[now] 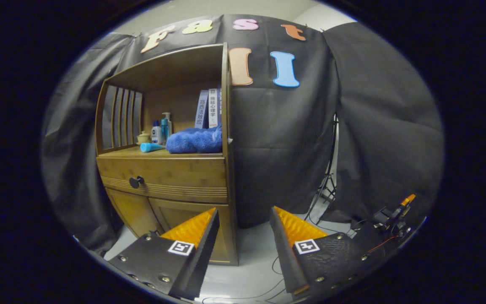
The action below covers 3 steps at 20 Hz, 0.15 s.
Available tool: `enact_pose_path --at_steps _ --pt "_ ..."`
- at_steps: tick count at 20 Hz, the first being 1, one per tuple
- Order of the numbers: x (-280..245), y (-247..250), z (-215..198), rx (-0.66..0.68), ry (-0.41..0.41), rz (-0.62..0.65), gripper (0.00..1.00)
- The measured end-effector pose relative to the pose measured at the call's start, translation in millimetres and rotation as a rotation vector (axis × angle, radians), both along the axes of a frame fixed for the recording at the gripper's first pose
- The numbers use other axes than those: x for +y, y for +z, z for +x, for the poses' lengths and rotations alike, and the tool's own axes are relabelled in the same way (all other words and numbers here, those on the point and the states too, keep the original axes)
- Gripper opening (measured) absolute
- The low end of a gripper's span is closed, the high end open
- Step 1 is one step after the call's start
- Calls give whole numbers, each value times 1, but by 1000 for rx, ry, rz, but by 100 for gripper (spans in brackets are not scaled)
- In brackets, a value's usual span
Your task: Pull open the drawer, take out the items inside it, and place them on the countertop above the cabinet.
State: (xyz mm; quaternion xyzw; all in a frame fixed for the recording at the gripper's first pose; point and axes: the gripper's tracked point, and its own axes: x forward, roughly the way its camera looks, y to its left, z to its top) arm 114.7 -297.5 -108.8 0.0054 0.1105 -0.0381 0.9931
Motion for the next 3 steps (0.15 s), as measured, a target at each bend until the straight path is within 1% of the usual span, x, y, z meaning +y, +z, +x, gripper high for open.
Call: enact_pose_path --at_steps 3 --pt "-7 -10 -4 47 -23 4 72"
